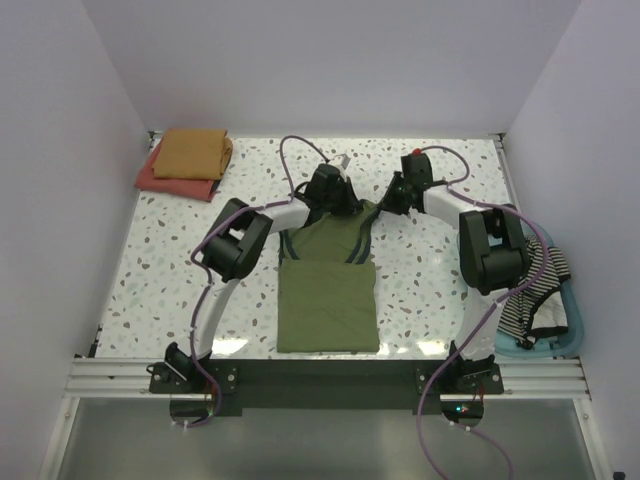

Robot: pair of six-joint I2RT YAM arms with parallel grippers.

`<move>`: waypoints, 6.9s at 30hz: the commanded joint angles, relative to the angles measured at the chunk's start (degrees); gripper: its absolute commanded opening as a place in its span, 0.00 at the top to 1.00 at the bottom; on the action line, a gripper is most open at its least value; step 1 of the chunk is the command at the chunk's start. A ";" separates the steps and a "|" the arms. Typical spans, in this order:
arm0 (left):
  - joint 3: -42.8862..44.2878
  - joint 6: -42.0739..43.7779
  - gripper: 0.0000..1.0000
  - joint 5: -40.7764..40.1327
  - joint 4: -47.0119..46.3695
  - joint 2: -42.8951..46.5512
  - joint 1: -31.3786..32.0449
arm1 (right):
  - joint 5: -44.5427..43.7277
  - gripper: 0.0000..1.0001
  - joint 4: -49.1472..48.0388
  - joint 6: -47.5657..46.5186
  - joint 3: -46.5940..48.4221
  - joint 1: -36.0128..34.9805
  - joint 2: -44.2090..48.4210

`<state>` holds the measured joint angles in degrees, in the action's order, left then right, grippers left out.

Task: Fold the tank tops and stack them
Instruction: Fold the tank top

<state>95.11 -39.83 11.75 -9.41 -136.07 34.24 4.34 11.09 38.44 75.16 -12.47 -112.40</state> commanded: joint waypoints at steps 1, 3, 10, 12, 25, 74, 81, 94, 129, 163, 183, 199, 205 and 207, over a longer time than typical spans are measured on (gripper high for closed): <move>2.36 0.02 0.88 0.47 -2.02 -1.30 -0.14 | 1.64 0.83 -2.74 0.67 2.27 -0.10 -0.71; 2.36 0.28 0.88 0.47 -1.93 -1.65 -0.14 | 1.81 0.92 -2.66 1.37 2.63 -0.10 -0.45; 2.53 1.60 0.88 -0.59 -1.40 -1.57 -0.14 | 1.65 1.00 -0.20 2.00 6.84 -1.67 0.34; 2.62 1.78 0.88 -0.67 -1.14 -1.65 -0.14 | 0.94 1.00 1.99 1.47 9.48 -2.38 -0.19; 2.98 2.83 0.76 -3.22 -1.05 2.21 -0.49 | -3.02 1.00 7.10 0.85 14.85 -5.11 -5.90; -34.29 0.64 0.64 -20.12 10.29 37.12 -22.19 | -1.80 0.49 9.83 -2.31 27.94 -8.36 -8.19; -29.99 2.13 0.77 -15.54 7.21 28.15 -24.48 | -0.12 0.57 8.60 -2.67 27.50 -11.43 -8.71; -29.45 -0.33 0.85 -3.93 -1.57 22.08 -23.96 | 6.73 0.91 2.80 5.24 35.32 -19.78 -21.89; -23.30 -7.71 0.85 -0.41 -6.76 18.57 -19.30 | 19.83 0.82 -14.95 24.92 39.37 -15.13 -34.29; -23.13 -12.55 0.83 0.38 -14.41 13.90 -16.22 | 26.33 0.60 -20.45 39.97 40.85 -9.24 -34.29; -15.67 -10.62 0.80 -1.20 -11.78 12.50 -14.73 | 20.89 0.58 -11.98 26.97 34.01 -7.66 -21.73; -10.65 -11.14 0.80 -2.60 -10.10 2.92 -14.38 | 4.20 0.65 6.83 3.50 18.28 -5.37 -6.78; -12.93 -12.63 0.80 -8.57 -9.40 4.23 -14.64 | 0.93 0.77 10.79 -2.22 21.68 -5.20 -12.04; -13.81 -12.90 0.78 -9.64 -9.84 5.02 -14.81 | 0.76 0.79 12.45 -3.45 23.71 -5.20 -14.06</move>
<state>82.91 -52.27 7.16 -20.53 -131.68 20.01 7.88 20.10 39.92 95.02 -17.63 -124.11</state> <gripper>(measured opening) 0.206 0.219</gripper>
